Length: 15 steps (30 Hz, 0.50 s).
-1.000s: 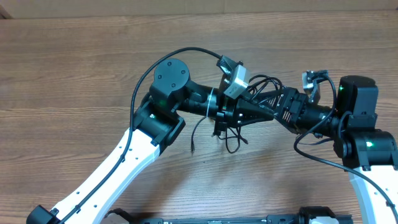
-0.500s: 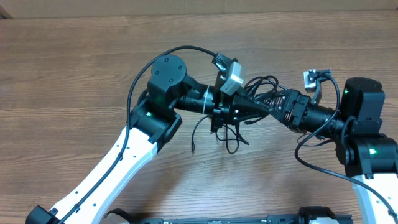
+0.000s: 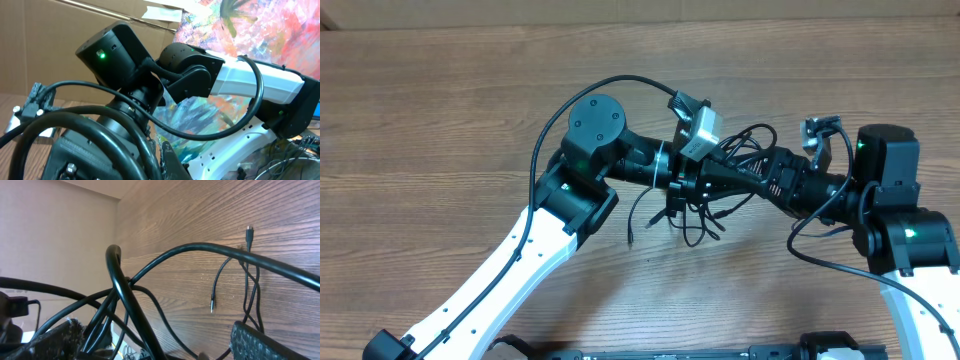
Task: Untangle cables
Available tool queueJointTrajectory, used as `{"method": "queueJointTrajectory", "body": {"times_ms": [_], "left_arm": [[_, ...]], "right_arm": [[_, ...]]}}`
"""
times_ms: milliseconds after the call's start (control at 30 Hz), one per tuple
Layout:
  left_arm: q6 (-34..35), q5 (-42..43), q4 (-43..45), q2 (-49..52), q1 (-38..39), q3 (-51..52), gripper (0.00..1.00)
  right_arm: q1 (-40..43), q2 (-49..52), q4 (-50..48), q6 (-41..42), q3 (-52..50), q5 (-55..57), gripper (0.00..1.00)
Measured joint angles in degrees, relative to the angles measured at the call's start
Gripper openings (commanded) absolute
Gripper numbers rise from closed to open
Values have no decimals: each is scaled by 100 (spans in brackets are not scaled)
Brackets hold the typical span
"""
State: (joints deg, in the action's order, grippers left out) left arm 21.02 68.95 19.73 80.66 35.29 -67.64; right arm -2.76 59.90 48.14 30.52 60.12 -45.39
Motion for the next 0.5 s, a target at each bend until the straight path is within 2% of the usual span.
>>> {"method": "queueJointTrajectory", "body": {"times_ms": [133,267,367,400,433,500], "left_arm": [[0,-17,175,0,92,0,4],[0,-22,258,0,205,0,4],[0,-48,258,0,214,0,4],[0,-59,258,0,214,0,4],[0,-61,260,0,214,0,4],[0,-61,258,0,214,0,4]], "right_arm": [[-221,2,17,-22,0,188,86],[-376,2,92,-37,0,247,85],[-439,2,190,-33,0,262,79],[-468,2,216,-37,0,264,76],[-492,2,214,-57,0,249,64],[-527,2,214,-55,0,216,52]]}}
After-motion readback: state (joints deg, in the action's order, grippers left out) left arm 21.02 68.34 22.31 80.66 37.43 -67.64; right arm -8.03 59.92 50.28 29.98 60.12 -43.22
